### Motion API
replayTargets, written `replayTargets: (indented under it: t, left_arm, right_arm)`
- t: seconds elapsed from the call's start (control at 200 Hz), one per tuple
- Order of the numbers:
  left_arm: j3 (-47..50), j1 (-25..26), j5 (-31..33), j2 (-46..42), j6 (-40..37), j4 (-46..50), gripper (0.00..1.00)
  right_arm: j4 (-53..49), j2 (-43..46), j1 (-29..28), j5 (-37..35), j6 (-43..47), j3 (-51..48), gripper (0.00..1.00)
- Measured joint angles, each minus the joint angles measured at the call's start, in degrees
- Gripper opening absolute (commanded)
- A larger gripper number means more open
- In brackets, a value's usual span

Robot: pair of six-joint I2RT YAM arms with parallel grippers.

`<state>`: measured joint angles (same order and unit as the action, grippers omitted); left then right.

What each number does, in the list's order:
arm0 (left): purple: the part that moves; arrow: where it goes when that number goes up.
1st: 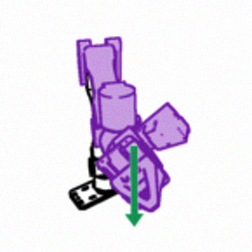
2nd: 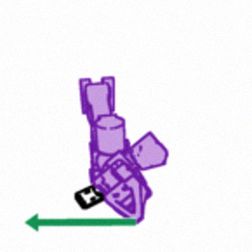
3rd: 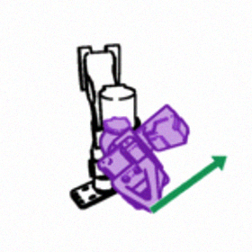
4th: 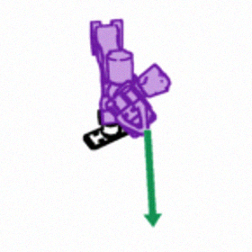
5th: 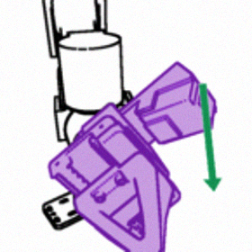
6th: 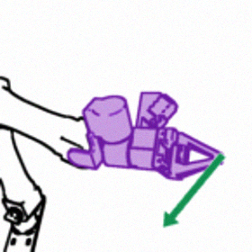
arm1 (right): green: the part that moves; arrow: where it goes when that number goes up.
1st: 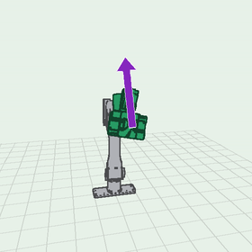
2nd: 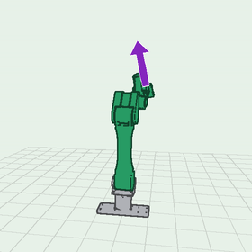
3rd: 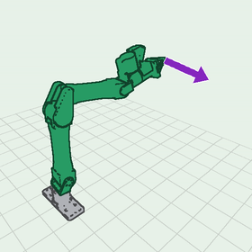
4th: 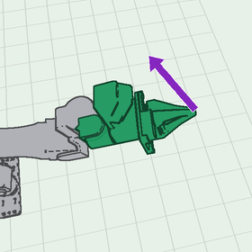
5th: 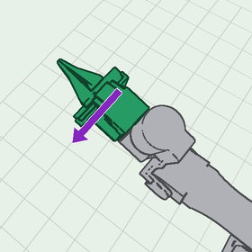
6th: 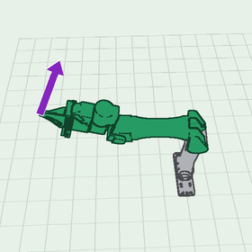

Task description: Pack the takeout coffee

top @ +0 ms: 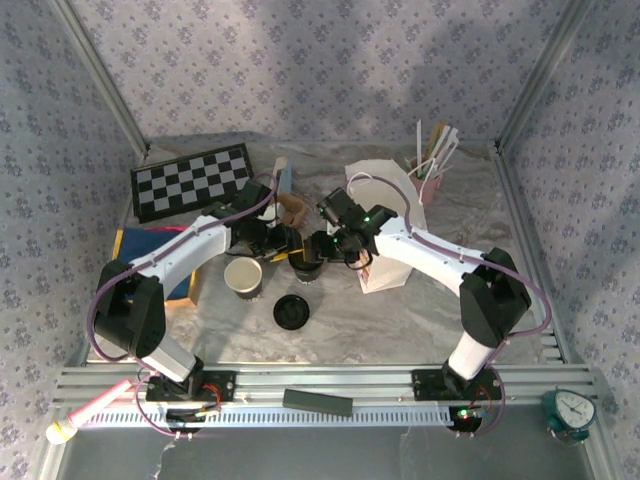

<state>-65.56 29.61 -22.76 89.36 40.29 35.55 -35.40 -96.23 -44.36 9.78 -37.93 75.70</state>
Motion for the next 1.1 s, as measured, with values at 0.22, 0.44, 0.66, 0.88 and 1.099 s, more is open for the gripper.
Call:
replayTargets:
  t: [0.22,0.44,0.66,0.88,1.099]
  left_arm:
    - [0.0,0.1,0.1,0.0,0.0,0.0,0.46]
    - [0.0,0.1,0.3,0.0,0.0,0.0,0.46]
    - [0.0,0.2,0.5,0.0,0.0,-0.1,0.46]
    - [0.0,0.2,0.5,0.0,0.1,-0.2,0.46]
    - [0.0,0.3,0.5,0.0,0.0,-0.2,0.46]
  right_arm:
    - [-0.1,0.0,0.1,0.1,0.0,-0.2,0.61]
    - [1.0,-0.2,0.0,0.6,1.2,-0.8,0.55]
    - [3.5,0.5,-0.2,0.9,1.5,-2.8,0.51]
    - [4.2,1.0,-0.2,1.0,1.5,-3.4,0.54]
    - [3.1,1.2,-0.3,2.4,2.1,-3.2,0.61]
